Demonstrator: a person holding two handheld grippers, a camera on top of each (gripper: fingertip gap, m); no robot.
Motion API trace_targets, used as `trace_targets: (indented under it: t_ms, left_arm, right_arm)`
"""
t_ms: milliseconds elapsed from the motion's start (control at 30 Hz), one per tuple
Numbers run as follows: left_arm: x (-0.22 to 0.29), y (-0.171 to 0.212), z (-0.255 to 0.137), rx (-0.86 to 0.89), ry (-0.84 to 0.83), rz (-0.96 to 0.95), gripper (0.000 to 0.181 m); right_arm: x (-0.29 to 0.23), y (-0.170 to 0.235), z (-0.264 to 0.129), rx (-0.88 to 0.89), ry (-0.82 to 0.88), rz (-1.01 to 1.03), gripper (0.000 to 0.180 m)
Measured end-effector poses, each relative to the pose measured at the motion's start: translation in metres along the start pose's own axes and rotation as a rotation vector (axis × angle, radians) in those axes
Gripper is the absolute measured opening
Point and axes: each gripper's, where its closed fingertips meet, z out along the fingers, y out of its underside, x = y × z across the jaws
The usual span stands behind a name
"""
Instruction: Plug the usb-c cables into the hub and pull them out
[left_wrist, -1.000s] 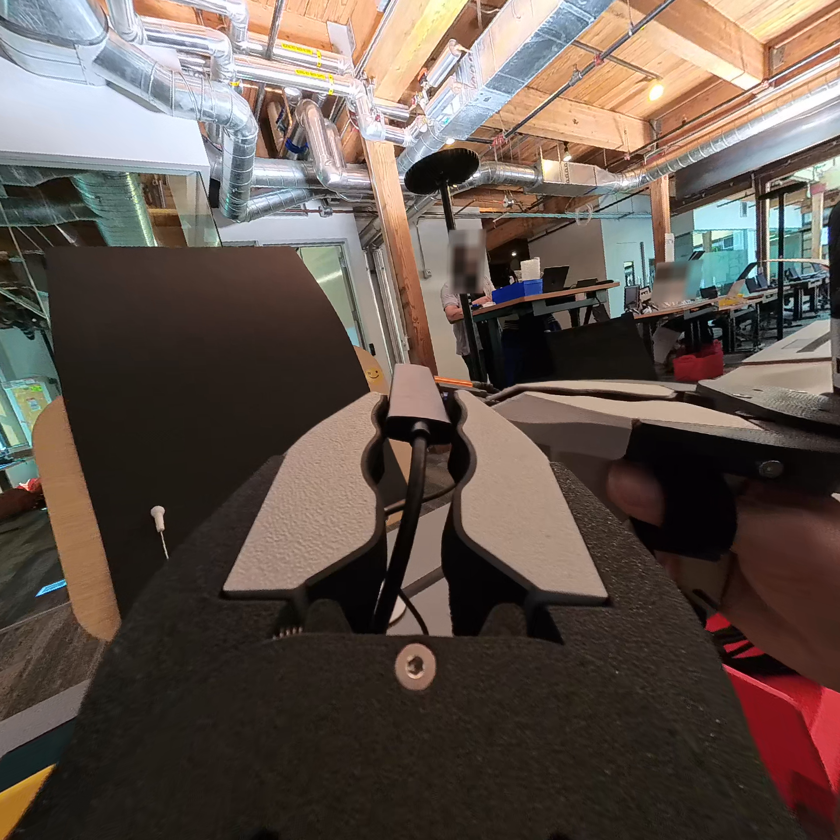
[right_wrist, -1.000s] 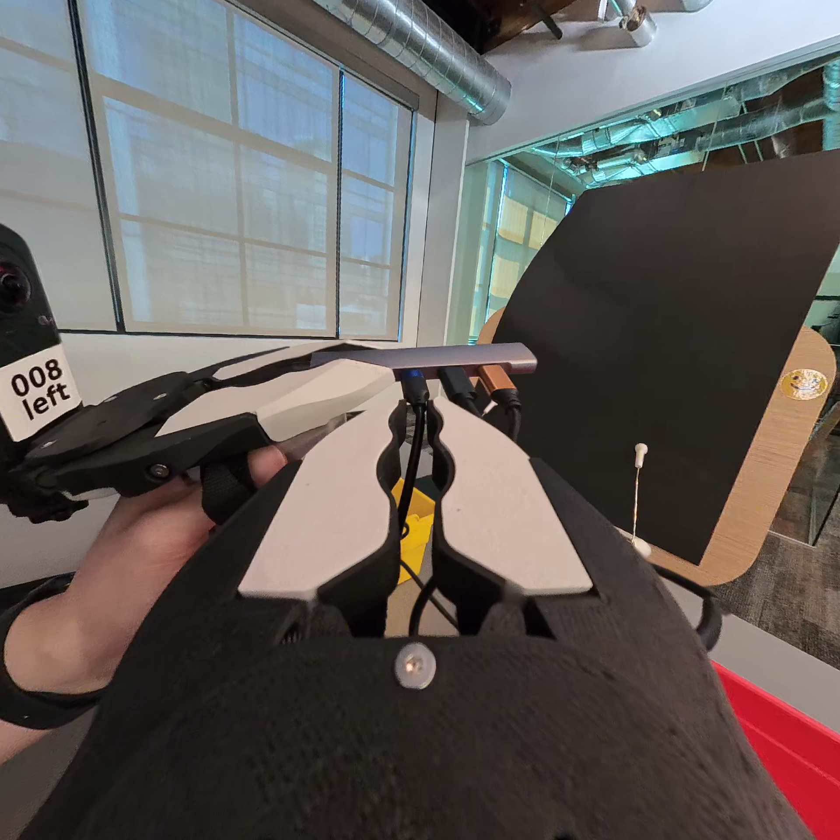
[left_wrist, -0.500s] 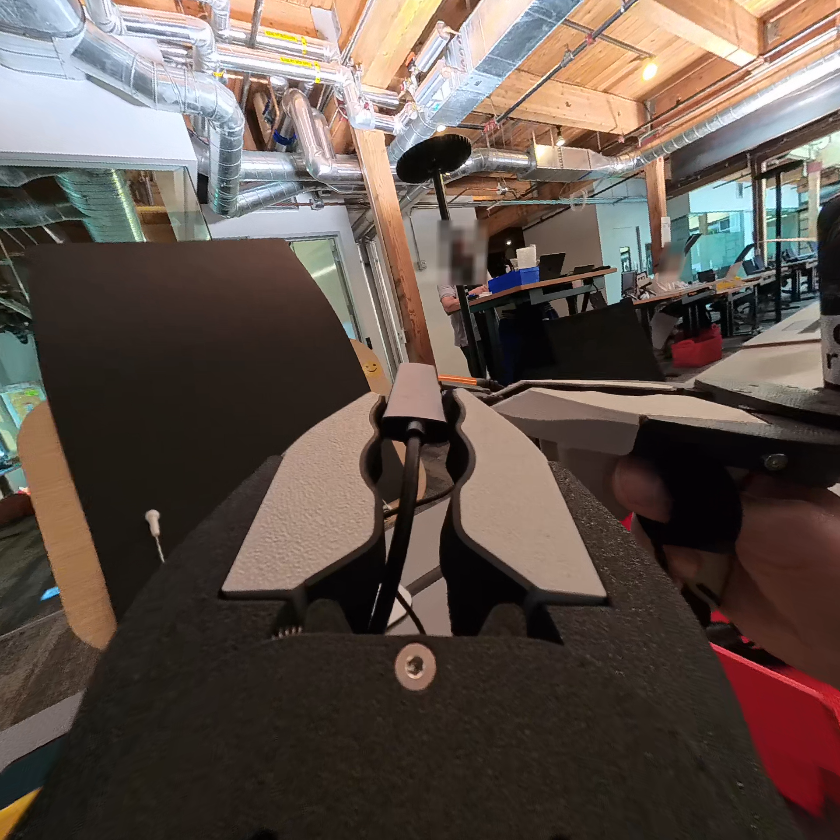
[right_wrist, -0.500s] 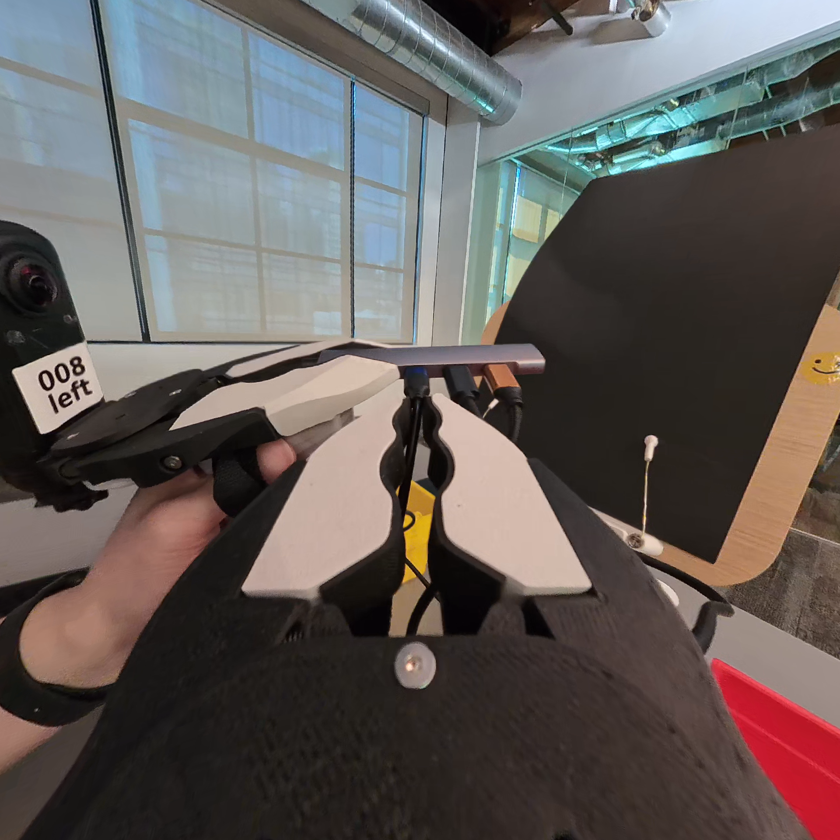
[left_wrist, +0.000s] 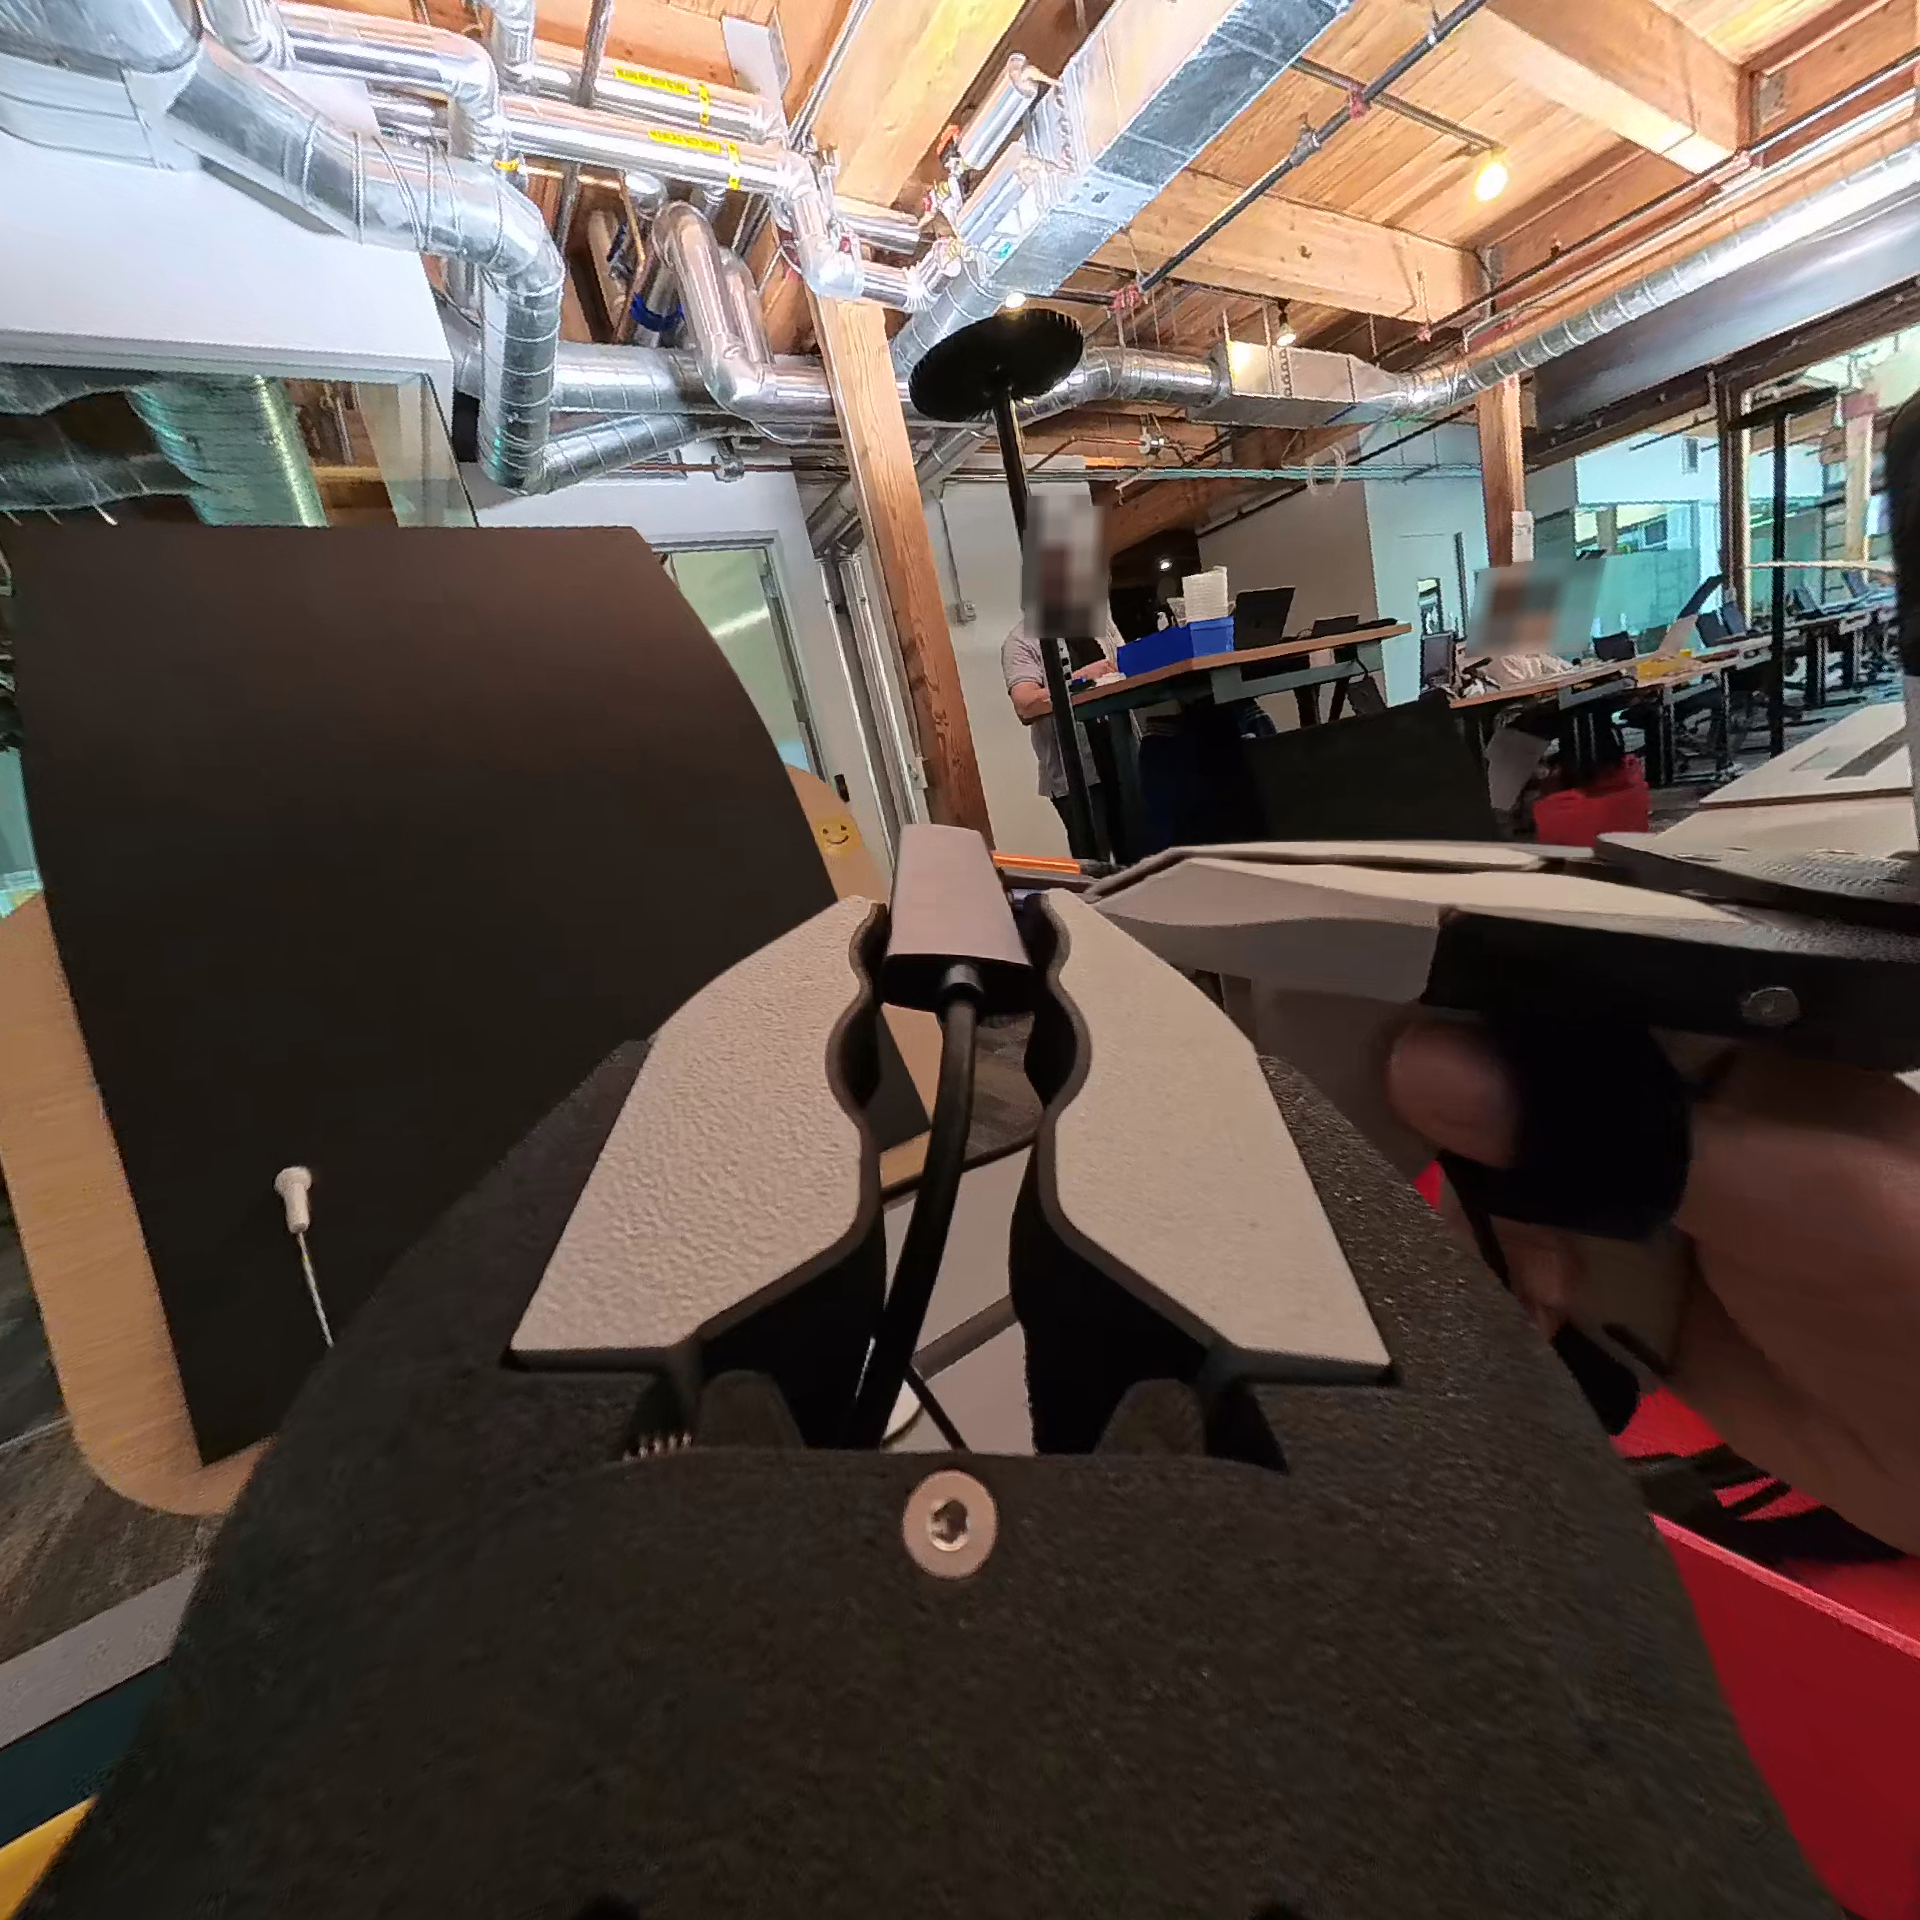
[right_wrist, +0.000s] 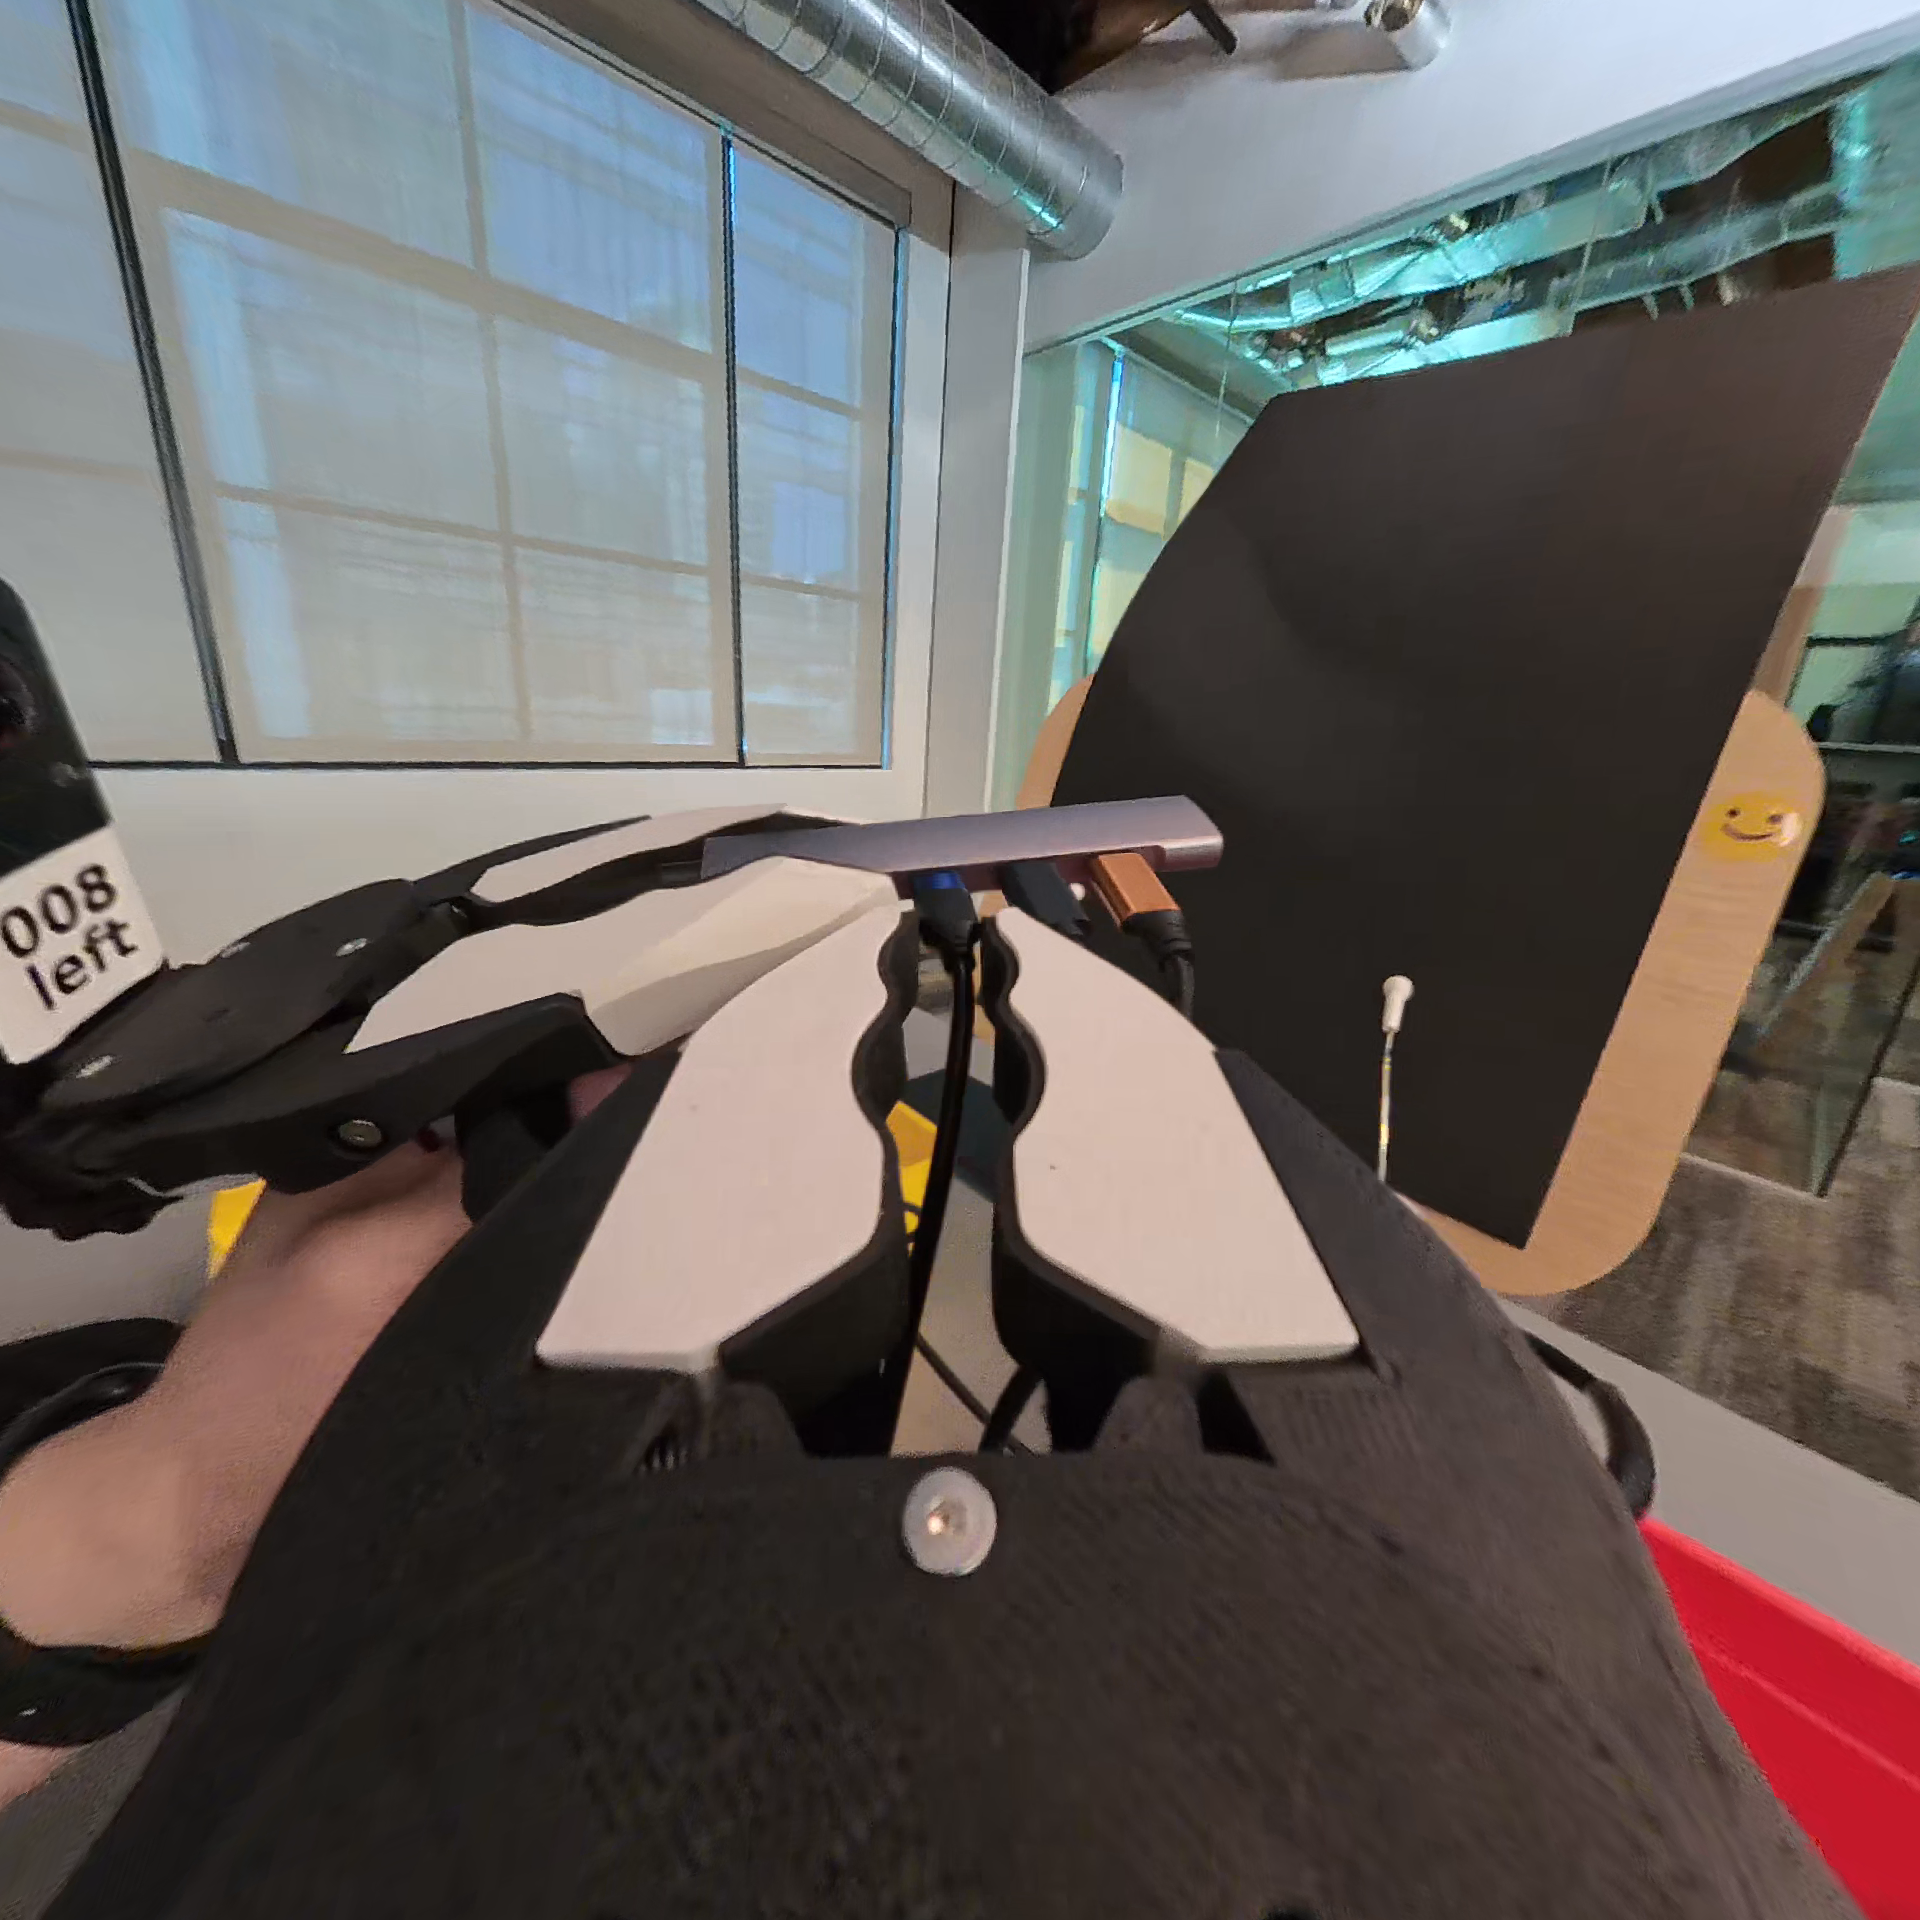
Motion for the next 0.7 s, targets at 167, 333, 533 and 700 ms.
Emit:
trace_targets:
  t_ms: [167, 333, 533, 700]
  left_arm:
    - [0.003, -0.003, -0.001, 0.005, -0.003, 0.025, 0.024]
    - [0.005, -0.004, -0.001, 0.014, 0.021, -0.009, 0.024]
    - [0.003, 0.002, 0.005, 0.013, -0.005, -0.013, 0.024]
    - [0.001, 0.016, 0.013, -0.001, -0.037, -0.060, 0.024]
  right_arm:
    - [-0.002, -0.002, -0.001, 0.000, 0.021, -0.060, 0.012]
    - [-0.002, -0.003, -0.003, 0.013, 0.005, -0.078, 0.011]
    - [0.006, 0.003, -0.002, 0.031, 0.010, -0.090, 0.011]
    - [0.016, 0.014, -0.002, 0.004, 0.021, -0.050, 0.011]
